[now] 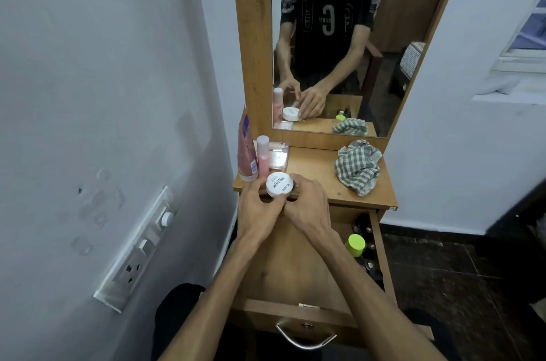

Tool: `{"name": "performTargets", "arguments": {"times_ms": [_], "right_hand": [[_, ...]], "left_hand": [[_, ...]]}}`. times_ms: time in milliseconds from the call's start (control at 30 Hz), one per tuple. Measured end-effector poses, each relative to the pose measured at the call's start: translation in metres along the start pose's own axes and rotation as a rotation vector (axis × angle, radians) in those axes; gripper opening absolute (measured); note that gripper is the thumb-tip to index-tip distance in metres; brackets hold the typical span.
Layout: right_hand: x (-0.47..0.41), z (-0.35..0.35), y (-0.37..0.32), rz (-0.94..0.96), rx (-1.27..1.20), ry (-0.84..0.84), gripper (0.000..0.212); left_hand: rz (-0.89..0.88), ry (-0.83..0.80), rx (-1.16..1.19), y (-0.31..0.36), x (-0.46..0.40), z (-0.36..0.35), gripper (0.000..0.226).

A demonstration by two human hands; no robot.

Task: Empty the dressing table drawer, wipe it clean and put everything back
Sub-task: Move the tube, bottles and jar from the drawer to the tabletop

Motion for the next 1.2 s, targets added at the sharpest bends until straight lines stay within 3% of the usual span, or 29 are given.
{"name": "performTargets", "arguments": {"times_ms": [467,567,633,733,900,1067,1200], "right_hand": [[0.003,0.011,0.007,0.0,0.037,0.042,0.056],[0.016,0.039,0.023,-0.019,0.122,-0.014,0.035],[0.027,0.06,0.037,-0.046,0.167,-0.085,0.02],[0.041,0.086,0.057,-0.098,0.261,-0.203,0.019],[0.056,0.115,0.077,-0.113,0.39,-0.286,0.021],[0.071,0.12,0.083,-0.104,0.436,-0.439,0.024],[0.083,0.115,0.08,-0.087,0.486,-0.433,0.041]], "left_hand": [[0.022,0.085,0.012,-0.009,0.007,0.002,0.041],[0.016,0.134,-0.01,-0.01,0.022,0.001,0.026],[0.024,0.063,-0.08,-0.014,0.032,-0.009,0.018],[0.023,-0.161,-0.167,-0.02,0.049,-0.036,0.019],[-0.003,-0.511,-0.353,-0.018,0.082,-0.087,0.053],[-0.017,-0.557,-0.371,-0.004,0.103,-0.1,0.046],[-0.001,-0.585,-0.404,-0.001,0.112,-0.103,0.045]]}}
Point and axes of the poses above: each hand's wrist, its own x-axis away from the middle knuckle, its own z-axis out of the back of the hand, y = z × x, the point moved 4 cm from there along -x, towards the middle knuckle, and after that the axes turned 3 degrees about z, right-handed, at the moved point
